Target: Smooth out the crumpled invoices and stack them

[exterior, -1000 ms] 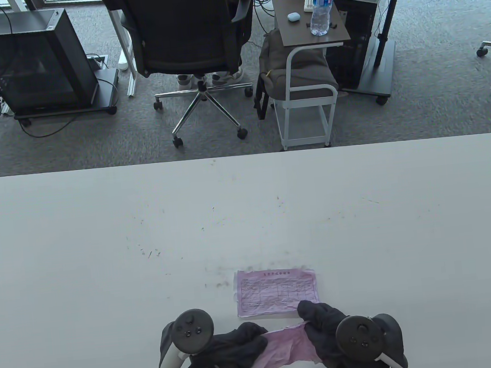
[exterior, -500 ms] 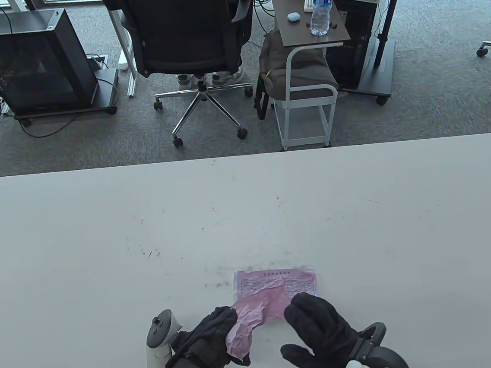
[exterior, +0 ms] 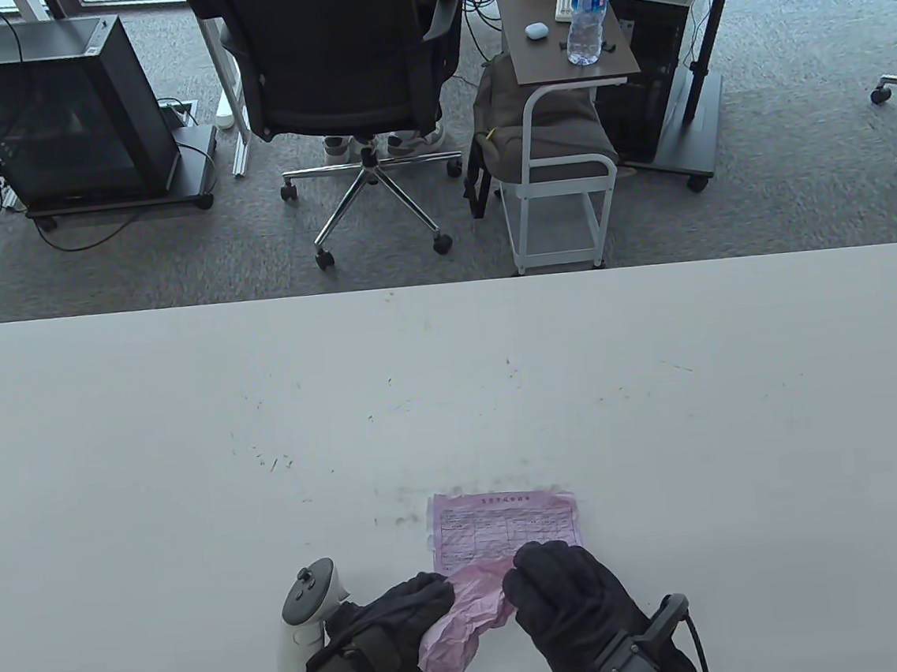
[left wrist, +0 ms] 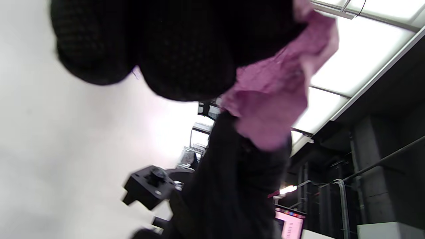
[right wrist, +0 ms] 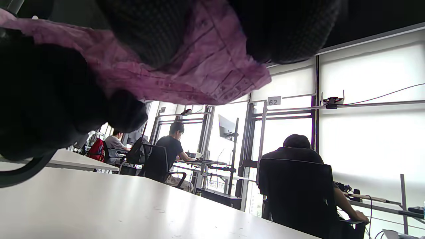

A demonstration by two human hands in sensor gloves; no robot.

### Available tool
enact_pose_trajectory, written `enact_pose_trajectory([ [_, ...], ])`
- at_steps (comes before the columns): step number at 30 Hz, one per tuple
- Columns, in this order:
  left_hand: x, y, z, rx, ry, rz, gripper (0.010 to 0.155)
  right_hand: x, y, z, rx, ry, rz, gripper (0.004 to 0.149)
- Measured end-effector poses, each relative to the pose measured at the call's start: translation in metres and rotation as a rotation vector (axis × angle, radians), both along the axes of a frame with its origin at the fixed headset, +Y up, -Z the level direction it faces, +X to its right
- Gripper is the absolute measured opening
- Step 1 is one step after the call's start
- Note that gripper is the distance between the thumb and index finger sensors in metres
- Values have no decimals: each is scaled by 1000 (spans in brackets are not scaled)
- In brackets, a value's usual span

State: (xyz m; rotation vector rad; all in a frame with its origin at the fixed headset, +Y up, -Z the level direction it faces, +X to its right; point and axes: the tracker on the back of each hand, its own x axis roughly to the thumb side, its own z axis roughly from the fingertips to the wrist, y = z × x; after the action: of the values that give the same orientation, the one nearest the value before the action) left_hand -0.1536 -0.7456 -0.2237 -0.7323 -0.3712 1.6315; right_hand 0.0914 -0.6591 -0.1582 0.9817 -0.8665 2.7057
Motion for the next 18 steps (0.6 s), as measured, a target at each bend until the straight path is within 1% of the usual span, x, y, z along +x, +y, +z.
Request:
enact_pose_trajectory([
  [1, -1, 0, -1, 22, 0, -44, 44, 4, 2, -1, -18, -1, -25, 39],
  [4, -4, -3, -4, 84, 1, -198, 44, 21, 2, -5, -135, 21, -183, 38],
  [6, -3, -5, -6, 137, -28, -284, 44, 31, -2, -11, -273, 85, -319, 38],
  [8, 2, -6, -6, 133, -44, -315, 46, 37, -6, -18, -380, 121, -385, 38],
  [9, 4, -6, -5, 147, -55, -372, 48, 38, -8, -20, -412, 121, -377, 38],
  [10, 5, -7, -6, 168, -76, -429, 51, 38, -9, -22, -424, 111, -343, 37],
  [13, 3, -6, -6, 207, -99, -587, 58, 34, -10, -23, -398, 56, -199, 36],
  [14, 3, -5, -6, 213, -100, -617, 60, 33, -10, -23, -404, 52, -184, 36],
  [16, -3, -4, -7, 244, -83, -748, 64, 34, -8, -23, -400, 46, -214, 34],
  [17, -6, -3, -7, 273, -63, -791, 65, 35, -7, -23, -404, 40, -231, 34],
  [18, -9, 1, -7, 315, -15, -823, 66, 37, -7, -23, -416, 27, -233, 33],
])
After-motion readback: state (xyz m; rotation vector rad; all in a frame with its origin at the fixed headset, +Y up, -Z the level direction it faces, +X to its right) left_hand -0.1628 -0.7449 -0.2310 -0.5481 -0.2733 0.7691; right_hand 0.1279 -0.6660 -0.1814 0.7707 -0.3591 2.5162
